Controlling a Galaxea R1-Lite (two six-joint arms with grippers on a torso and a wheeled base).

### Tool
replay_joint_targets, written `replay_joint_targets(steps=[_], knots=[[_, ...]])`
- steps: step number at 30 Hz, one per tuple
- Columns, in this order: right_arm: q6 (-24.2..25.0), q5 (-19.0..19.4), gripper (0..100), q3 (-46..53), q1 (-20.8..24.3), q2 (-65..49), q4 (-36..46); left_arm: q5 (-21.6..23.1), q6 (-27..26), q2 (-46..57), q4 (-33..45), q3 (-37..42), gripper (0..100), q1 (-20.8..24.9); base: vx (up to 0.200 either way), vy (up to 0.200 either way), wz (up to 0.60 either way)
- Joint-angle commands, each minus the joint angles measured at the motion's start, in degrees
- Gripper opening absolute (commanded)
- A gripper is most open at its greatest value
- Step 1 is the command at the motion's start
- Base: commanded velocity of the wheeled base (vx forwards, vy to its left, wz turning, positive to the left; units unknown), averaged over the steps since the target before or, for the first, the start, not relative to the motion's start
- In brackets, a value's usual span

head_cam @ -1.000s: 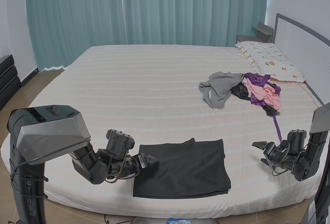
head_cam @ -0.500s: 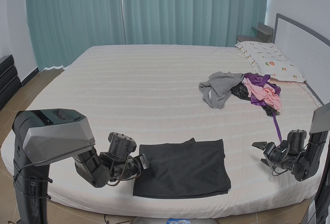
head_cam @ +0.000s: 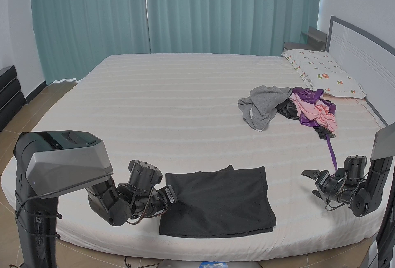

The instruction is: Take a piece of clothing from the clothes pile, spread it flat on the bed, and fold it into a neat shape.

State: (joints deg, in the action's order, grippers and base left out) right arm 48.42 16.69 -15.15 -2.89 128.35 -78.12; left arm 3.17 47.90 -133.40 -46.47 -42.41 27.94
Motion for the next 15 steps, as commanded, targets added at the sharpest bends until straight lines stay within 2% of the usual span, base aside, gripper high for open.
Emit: replay_joint_targets(steps=[1,15], knots=[[0.01,0.01,100,0.04,-0.01,0.05,-0.02,0.08,1.06,0.95,-0.02,0.14,0,0.01,0.000,0.000,0.00],[0.01,0.01,100,0.21,-0.01,0.05,-0.02,-0.01,3.52,1.74,0.06,0.66,0,0.10,0.000,0.000,0.00]])
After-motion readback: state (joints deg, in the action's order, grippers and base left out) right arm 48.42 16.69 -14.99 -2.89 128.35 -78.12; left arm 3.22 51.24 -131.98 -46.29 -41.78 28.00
